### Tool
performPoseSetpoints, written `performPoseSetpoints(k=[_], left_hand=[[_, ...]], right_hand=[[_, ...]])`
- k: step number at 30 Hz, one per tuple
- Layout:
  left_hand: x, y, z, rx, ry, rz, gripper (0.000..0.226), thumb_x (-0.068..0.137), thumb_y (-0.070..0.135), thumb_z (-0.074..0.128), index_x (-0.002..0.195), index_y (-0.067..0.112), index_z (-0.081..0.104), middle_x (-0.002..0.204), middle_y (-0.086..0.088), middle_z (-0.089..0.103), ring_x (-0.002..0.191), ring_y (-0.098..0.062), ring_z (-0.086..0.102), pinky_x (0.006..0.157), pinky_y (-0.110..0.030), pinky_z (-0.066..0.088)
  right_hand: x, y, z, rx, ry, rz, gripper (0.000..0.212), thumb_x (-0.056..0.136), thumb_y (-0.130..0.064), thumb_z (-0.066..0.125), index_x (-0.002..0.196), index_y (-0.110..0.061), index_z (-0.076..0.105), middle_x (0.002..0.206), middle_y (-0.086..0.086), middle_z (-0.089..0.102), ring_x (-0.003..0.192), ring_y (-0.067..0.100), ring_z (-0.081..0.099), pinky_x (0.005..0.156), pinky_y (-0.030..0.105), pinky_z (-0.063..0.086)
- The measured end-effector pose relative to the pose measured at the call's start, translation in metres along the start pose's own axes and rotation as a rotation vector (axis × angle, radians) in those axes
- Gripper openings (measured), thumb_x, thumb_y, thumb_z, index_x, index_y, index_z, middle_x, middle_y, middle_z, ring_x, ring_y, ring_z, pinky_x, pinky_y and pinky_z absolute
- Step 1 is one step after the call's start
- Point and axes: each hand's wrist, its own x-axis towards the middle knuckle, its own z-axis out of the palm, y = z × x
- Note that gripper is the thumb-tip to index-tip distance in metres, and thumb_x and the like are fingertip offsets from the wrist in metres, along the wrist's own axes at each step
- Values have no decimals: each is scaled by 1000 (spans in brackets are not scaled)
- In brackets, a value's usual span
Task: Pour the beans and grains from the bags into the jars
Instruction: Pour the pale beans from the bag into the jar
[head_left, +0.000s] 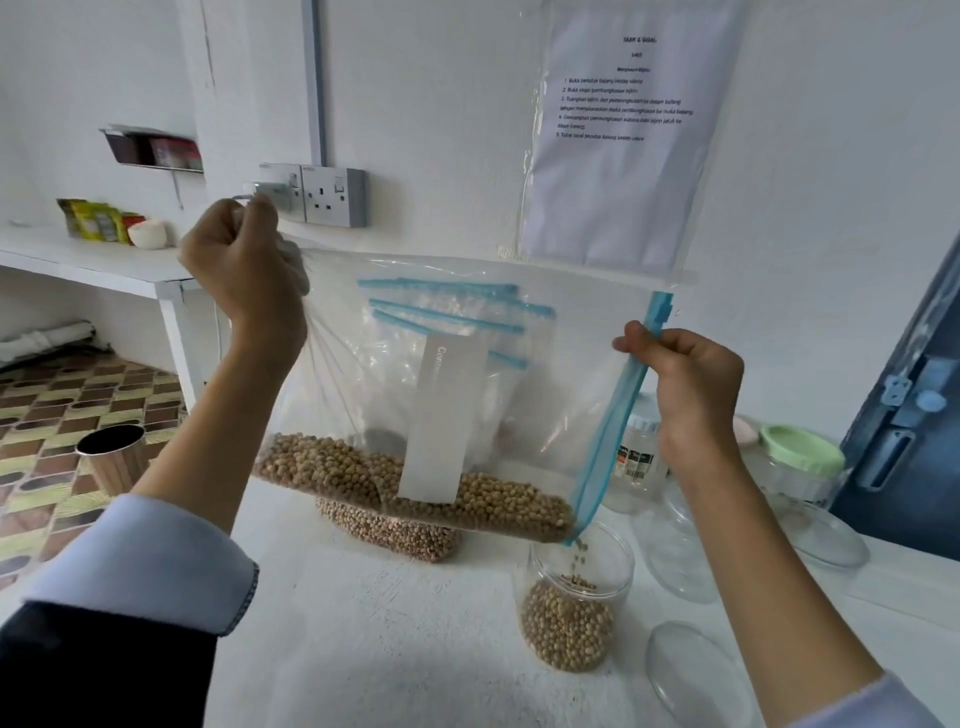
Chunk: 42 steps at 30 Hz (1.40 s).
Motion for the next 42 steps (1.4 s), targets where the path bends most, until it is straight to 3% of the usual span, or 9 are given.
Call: performPoseSetpoints(k=[7, 12, 16, 19, 22, 26, 33, 37, 42], left_hand=[[-1, -1, 2, 19, -8, 23, 45, 79, -1, 53, 47, 18, 26, 36, 6, 24, 29, -12, 24, 38, -14, 19], [-1, -1, 4, 19, -8, 26, 46, 82, 0, 53, 50, 17, 24, 38, 7, 22, 29, -12, 22, 38, -15, 18], [-4, -3, 6, 36, -11, 34, 47, 85, -1, 52, 50, 17, 27, 36, 6, 25, 29, -13, 25, 37, -15, 20], [-5, -4, 6, 23, -8, 25, 48, 85, -1, 52, 49, 17, 26, 36, 7, 25, 28, -11, 25, 37, -14, 20], [-4, -4, 7, 27, -3, 18, 45, 84, 0, 52, 53, 16, 23, 40, 3, 22, 29, -11, 24, 38, -14, 19], [-3, -3, 8, 1, -8, 10, 47, 81, -1, 52, 48, 19, 25, 39, 4, 23, 30, -12, 23, 38, -14, 19], [-3, -1, 10, -22, -35, 2, 50, 81, 1, 54, 43, 24, 29, 41, 4, 23, 32, -11, 24, 38, -13, 21], [-3, -1, 10, -17, -48, -1, 52, 82, 1, 53, 42, 25, 30, 39, 7, 25, 31, -9, 25, 37, -14, 21], [-2, -1, 9, -11, -35, 22, 46, 80, 1, 54, 48, 19, 26, 41, 2, 23, 32, -12, 22, 38, -14, 21]], right_hand=[[-3, -1, -5, 0, 0, 3, 14, 82, -11, 72, 68, -10, 69, 59, -13, 69, 63, -5, 61, 60, 1, 40], [-5, -3, -10, -5, 12, 30, 15, 81, -13, 73, 67, -12, 69, 61, -11, 70, 79, 11, 60, 56, 4, 44], [-8, -5, -11, -59, -21, 59, 16, 82, -16, 73, 66, -14, 69, 63, -11, 71, 81, 8, 62, 63, 23, 45], [-9, -3, -15, -49, -10, 32, 15, 84, -17, 71, 68, -14, 69, 63, -13, 70, 73, 1, 61, 64, 16, 43], [-11, -3, -14, -97, -52, 31, 15, 83, -18, 72, 68, -15, 70, 64, -12, 70, 75, 5, 61, 65, 20, 44], [-9, -4, -15, -50, -27, 9, 14, 83, -15, 71, 69, -13, 69, 61, -13, 70, 67, -3, 61, 56, 4, 42], [-8, -5, -17, -66, -62, 36, 17, 84, -16, 71, 67, -15, 69, 65, -10, 71, 78, 7, 63, 64, 14, 43], [-6, -4, -17, -52, -35, 27, 17, 84, -16, 71, 67, -14, 69, 63, -12, 70, 71, 0, 60, 56, 3, 42], [-4, -2, -15, -26, 7, 35, 16, 82, -14, 72, 67, -14, 69, 60, -13, 69, 73, 5, 59, 53, 1, 40]])
